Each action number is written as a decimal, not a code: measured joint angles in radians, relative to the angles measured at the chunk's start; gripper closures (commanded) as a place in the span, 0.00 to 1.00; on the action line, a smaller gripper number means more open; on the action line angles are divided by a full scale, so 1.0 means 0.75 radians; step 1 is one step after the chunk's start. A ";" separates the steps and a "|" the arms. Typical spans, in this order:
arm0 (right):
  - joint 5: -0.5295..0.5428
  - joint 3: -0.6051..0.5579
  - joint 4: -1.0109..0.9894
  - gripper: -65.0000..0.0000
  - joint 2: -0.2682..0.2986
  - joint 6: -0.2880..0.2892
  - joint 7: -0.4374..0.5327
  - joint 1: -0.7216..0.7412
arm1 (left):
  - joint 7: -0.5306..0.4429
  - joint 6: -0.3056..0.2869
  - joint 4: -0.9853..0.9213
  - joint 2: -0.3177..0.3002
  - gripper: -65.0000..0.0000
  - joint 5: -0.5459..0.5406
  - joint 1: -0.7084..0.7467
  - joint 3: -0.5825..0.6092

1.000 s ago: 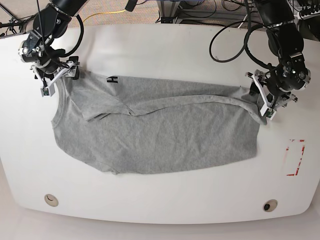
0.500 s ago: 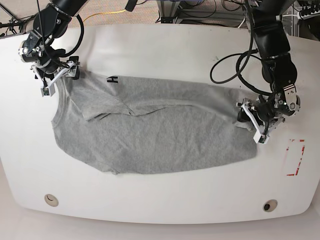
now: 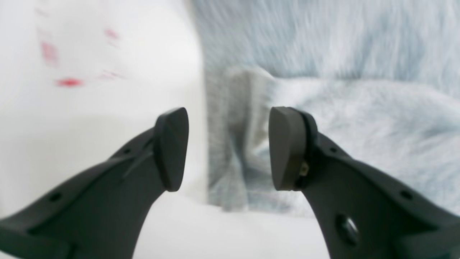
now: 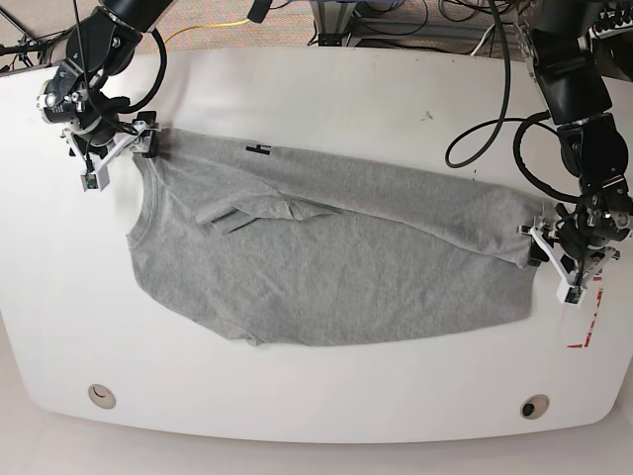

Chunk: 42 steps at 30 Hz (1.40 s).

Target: Fold the T-shirt properly

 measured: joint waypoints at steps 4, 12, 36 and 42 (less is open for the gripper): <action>-0.002 -0.002 0.000 0.25 0.001 0.000 -0.001 0.001 | 0.117 -0.140 0.111 -0.005 0.50 -0.095 0.031 -0.122; 0.000 -0.002 0.000 0.25 0.002 0.000 -0.001 0.001 | 0.116 -0.170 0.124 0.001 0.50 -0.131 0.163 -0.125; 0.002 -0.062 0.001 0.25 -0.070 -0.001 0.019 -0.004 | -0.293 -0.003 -0.303 -0.002 0.51 -0.121 0.174 -0.119; 0.001 -0.061 0.001 0.60 -0.070 -0.001 0.023 -0.007 | -0.327 -0.004 -0.334 -0.004 0.83 -0.131 0.173 -0.121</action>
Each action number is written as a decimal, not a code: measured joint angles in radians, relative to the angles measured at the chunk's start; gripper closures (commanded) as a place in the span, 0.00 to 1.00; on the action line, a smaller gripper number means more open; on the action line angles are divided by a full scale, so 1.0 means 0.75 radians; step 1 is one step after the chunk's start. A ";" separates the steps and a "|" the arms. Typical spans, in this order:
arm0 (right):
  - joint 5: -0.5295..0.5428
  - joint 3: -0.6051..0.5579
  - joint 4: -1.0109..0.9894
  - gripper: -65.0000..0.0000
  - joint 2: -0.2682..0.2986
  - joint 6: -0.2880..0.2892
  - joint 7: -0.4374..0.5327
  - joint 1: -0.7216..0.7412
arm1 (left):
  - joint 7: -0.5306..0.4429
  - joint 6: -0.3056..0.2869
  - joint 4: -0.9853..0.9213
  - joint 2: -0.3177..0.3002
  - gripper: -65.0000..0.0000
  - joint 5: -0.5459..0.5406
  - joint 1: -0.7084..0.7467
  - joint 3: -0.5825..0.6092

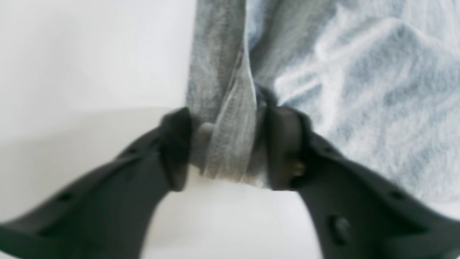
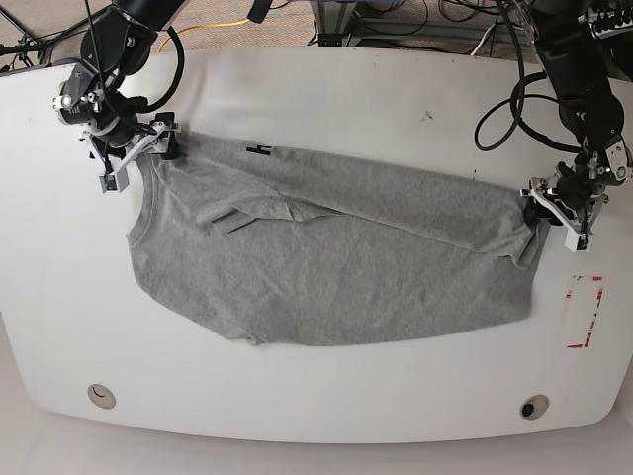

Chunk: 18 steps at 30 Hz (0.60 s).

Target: Fold the T-shirt properly

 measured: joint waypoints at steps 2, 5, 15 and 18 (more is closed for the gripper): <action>-0.006 0.000 -0.001 0.80 0.000 0.000 -0.001 -0.001 | -0.001 0.000 -0.002 0.000 0.96 0.000 0.003 0.000; -0.004 0.000 -0.001 1.00 -0.001 -0.001 -0.009 -0.001 | -0.014 0.000 0.003 0.001 0.98 0.002 0.029 0.001; 0.013 -0.005 0.077 1.00 0.048 0.004 -0.009 -0.117 | 0.183 -0.013 0.424 0.020 0.98 0.054 0.329 -0.005; 0.008 -0.001 0.136 1.00 0.060 0.006 -0.032 -0.189 | 0.243 -0.013 0.572 0.043 0.98 0.058 0.422 -0.005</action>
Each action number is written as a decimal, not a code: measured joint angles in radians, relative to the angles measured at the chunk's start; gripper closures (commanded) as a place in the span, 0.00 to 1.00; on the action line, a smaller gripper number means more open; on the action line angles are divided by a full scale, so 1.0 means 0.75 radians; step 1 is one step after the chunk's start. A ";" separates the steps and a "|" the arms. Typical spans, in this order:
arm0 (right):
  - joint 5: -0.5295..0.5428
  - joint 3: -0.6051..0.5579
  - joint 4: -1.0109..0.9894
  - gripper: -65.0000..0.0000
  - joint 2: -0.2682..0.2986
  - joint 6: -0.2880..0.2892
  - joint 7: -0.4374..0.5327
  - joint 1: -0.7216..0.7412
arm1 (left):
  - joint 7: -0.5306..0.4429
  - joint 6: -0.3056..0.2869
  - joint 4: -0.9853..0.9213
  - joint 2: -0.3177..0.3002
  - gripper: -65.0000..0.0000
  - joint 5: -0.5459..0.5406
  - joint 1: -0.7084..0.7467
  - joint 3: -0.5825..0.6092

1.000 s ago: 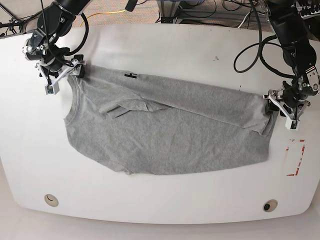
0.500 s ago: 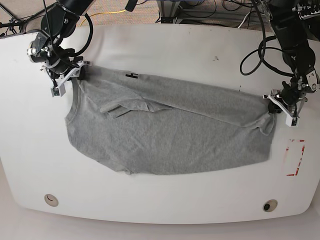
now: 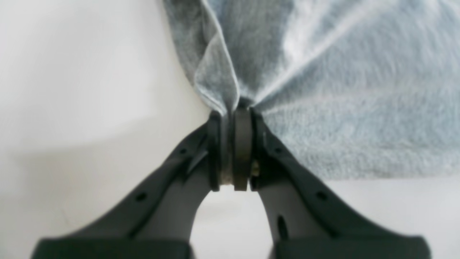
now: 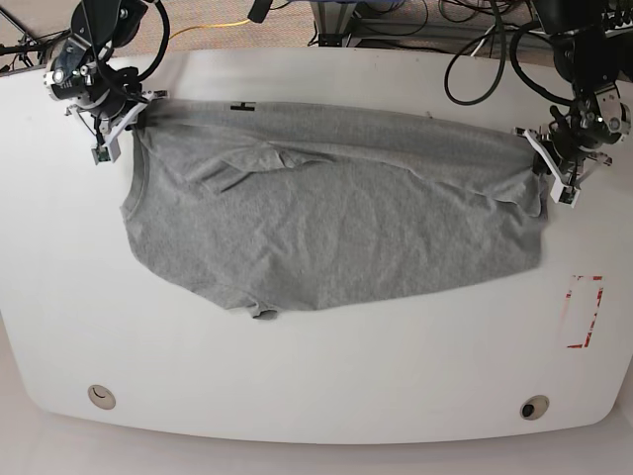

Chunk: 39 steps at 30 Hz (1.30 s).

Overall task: Fold the T-shirt properly
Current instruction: 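Pull the shirt edge back toward the robot with both grippers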

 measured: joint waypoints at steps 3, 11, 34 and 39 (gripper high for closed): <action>-0.009 0.000 0.066 1.00 -0.006 -0.003 -0.002 -0.071 | 0.038 -0.001 0.133 0.002 0.98 -0.013 0.100 -0.010; 0.002 0.003 0.143 1.00 -0.003 -0.002 -0.003 -0.248 | 0.076 -0.004 0.328 0.052 0.98 -0.007 0.374 -0.107; 0.282 0.146 0.223 0.23 0.000 -0.006 0.001 -0.307 | 0.073 0.003 0.406 0.047 0.42 0.002 0.463 -0.106; 0.536 0.161 0.232 0.23 0.077 -0.007 -0.003 -0.309 | 0.063 0.003 0.485 0.046 0.43 -0.094 0.457 -0.106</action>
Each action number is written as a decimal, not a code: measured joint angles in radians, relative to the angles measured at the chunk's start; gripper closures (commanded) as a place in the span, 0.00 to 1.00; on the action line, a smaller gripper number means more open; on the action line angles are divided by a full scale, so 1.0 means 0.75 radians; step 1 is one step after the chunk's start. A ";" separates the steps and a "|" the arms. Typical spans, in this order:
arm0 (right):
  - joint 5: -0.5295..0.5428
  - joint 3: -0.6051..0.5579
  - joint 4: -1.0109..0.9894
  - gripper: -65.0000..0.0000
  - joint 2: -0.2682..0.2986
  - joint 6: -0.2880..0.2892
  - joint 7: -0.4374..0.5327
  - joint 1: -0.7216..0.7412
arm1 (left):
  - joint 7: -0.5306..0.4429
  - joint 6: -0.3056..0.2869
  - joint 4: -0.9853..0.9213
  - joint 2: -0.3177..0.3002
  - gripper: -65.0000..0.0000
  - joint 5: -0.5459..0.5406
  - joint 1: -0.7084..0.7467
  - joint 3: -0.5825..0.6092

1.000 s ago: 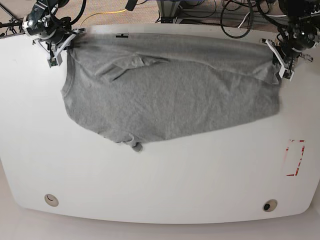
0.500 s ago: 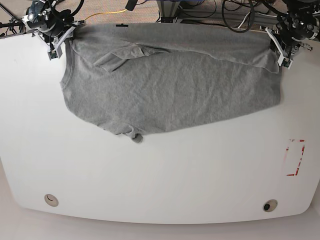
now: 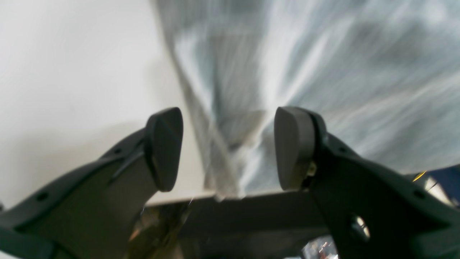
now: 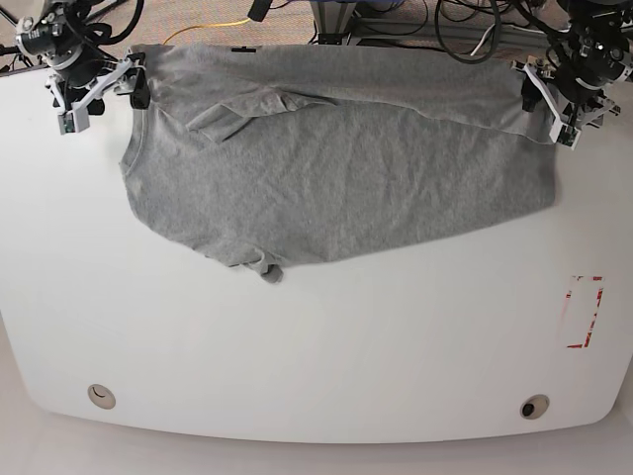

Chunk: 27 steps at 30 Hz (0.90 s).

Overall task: Fold the T-shirt properly
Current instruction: 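Pull the shirt edge back toward the robot with both grippers, then move the right gripper along the shirt side and grasp the hem corner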

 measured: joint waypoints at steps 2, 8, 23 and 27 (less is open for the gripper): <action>0.066 -0.044 0.001 0.23 0.037 0.000 0.001 0.000 | 0.001 0.000 0.003 0.000 0.43 -0.034 0.002 0.000; 0.105 -0.232 0.002 0.23 0.052 0.001 -0.005 0.064 | 0.010 0.001 0.003 -0.004 0.43 -0.041 -0.001 -0.036; -0.321 -0.686 -0.003 0.23 0.037 0.002 0.009 0.257 | 0.010 0.004 0.002 -0.002 0.43 -0.043 -0.011 -0.026; -0.411 -0.732 -0.006 0.23 0.017 0.000 0.005 0.272 | 0.010 0.004 -0.002 -0.001 0.43 -0.038 -0.052 -0.026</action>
